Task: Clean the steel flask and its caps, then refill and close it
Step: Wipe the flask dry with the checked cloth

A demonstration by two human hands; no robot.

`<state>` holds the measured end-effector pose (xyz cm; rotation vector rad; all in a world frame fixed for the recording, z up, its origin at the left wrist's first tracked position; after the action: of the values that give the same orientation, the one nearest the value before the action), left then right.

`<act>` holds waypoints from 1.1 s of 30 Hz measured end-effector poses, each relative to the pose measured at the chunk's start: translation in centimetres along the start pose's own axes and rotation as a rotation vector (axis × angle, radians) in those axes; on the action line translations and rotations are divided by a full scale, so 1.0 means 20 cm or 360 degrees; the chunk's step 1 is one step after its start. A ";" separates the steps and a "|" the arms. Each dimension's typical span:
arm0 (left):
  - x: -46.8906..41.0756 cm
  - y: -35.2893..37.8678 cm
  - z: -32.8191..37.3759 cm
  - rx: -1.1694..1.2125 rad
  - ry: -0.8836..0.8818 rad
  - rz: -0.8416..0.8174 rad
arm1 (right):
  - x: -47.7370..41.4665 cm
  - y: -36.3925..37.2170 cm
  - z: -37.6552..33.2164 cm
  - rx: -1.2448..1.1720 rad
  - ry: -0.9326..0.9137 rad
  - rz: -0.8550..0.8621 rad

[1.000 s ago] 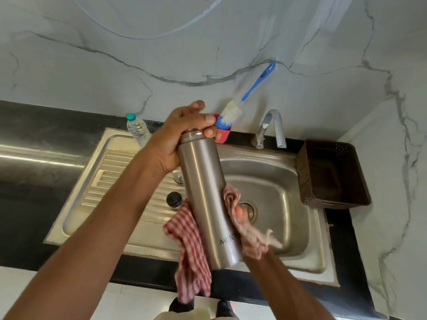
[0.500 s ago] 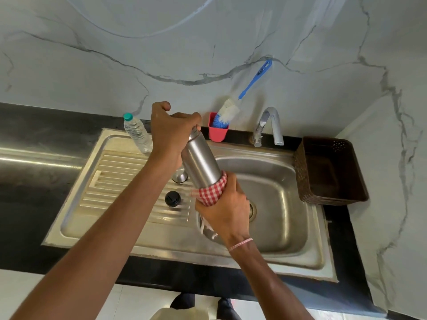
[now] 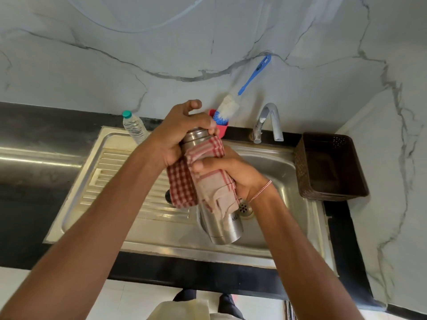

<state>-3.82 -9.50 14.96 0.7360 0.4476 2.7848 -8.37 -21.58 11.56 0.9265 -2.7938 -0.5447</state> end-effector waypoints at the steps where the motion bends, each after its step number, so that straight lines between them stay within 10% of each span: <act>1: 0.01 0.00 0.01 0.0036 0.0030 -0.0079 | 0.01 0.01 0.02 -0.0180 0.0044 -0.0046; 7: 0.02 -0.05 0.08 0.0174 0.0157 -0.0144 | 0.21 -0.02 0.24 -0.0329 0.0224 0.0464; 11: 0.05 -0.13 0.13 0.0146 0.0202 0.0032 | 0.25 0.00 0.41 -0.0527 0.0407 0.0089; 15: 0.07 -0.18 0.10 -0.0004 0.0238 0.0312 | 0.26 -0.04 0.46 0.0074 0.0128 -0.0063; 22: 0.11 -0.20 0.00 -0.0180 0.0461 0.0943 | 0.24 -0.06 0.52 0.1307 0.0037 0.0701; 33: 0.13 -0.35 0.06 -0.0382 0.0835 0.1106 | 0.15 -0.07 0.68 -0.0006 0.0432 0.1295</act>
<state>-4.31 -1.89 14.68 0.0857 -0.1047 3.5965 -13.44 -20.46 -1.55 -0.1698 -2.5930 -0.2621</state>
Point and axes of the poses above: each hand's wrist, its own x-axis away from the middle knuckle, its own y-axis out of the palm, z = x × y, the point moved 4 cm from there along -x, towards the middle knuckle, and after that the axes turned 12 degrees about -y, right-handed, at the moved point
